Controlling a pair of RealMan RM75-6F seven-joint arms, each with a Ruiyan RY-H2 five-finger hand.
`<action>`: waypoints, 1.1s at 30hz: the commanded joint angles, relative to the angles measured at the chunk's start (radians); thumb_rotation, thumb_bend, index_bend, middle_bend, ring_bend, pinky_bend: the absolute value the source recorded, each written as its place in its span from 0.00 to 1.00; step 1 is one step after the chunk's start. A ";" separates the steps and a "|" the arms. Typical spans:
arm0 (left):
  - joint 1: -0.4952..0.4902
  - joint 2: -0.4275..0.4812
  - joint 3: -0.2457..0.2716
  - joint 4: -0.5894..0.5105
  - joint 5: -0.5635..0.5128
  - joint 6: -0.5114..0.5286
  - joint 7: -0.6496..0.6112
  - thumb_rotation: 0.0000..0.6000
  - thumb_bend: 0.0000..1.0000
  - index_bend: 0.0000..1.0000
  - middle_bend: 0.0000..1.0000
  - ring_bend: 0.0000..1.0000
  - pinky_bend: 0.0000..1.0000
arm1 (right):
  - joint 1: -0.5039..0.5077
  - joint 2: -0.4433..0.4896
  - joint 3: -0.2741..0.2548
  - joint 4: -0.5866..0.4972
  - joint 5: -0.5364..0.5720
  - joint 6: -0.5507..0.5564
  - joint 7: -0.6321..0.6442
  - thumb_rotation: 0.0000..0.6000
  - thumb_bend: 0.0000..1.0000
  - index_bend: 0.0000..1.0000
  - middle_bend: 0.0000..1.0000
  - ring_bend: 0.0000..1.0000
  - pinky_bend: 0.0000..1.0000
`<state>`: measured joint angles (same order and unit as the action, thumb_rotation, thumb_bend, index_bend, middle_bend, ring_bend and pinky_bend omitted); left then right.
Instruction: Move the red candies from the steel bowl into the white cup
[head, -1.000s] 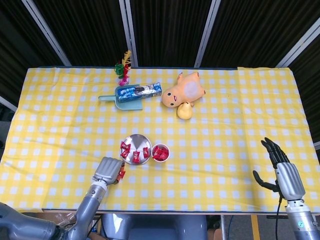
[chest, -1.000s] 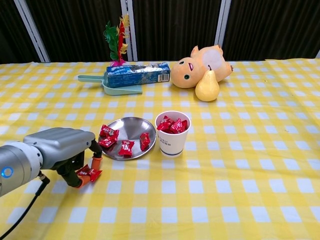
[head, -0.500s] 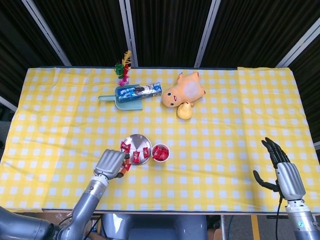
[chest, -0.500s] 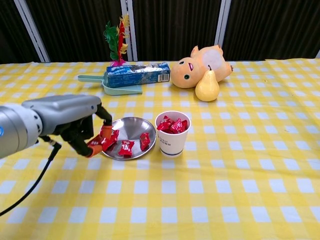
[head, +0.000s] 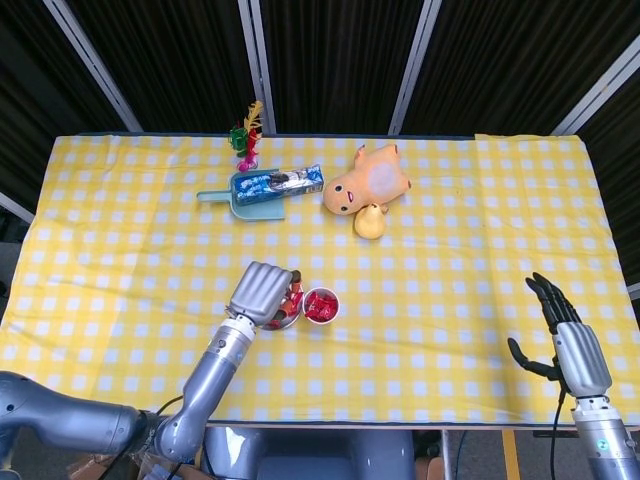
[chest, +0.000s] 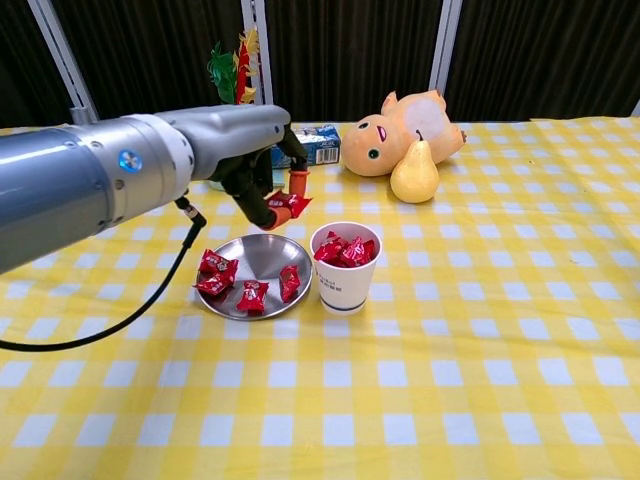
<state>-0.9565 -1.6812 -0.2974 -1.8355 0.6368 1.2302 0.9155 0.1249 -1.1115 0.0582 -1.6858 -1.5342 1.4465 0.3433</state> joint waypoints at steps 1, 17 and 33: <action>-0.047 -0.047 -0.033 0.065 -0.038 -0.021 0.013 1.00 0.44 0.50 0.99 1.00 1.00 | 0.001 0.001 0.000 0.000 -0.001 -0.002 0.003 1.00 0.42 0.00 0.00 0.00 0.12; -0.169 -0.154 -0.080 0.175 -0.150 -0.050 0.041 1.00 0.40 0.49 0.99 1.00 1.00 | 0.001 0.007 0.003 -0.001 0.004 -0.005 0.024 1.00 0.42 0.00 0.00 0.00 0.12; -0.148 -0.109 -0.051 0.108 -0.135 0.032 0.017 1.00 0.28 0.37 0.97 1.00 1.00 | -0.003 0.002 0.002 -0.001 -0.011 0.010 0.017 1.00 0.42 0.00 0.00 0.00 0.12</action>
<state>-1.1119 -1.7981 -0.3441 -1.7186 0.4890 1.2564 0.9463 0.1220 -1.1094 0.0598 -1.6871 -1.5448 1.4559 0.3607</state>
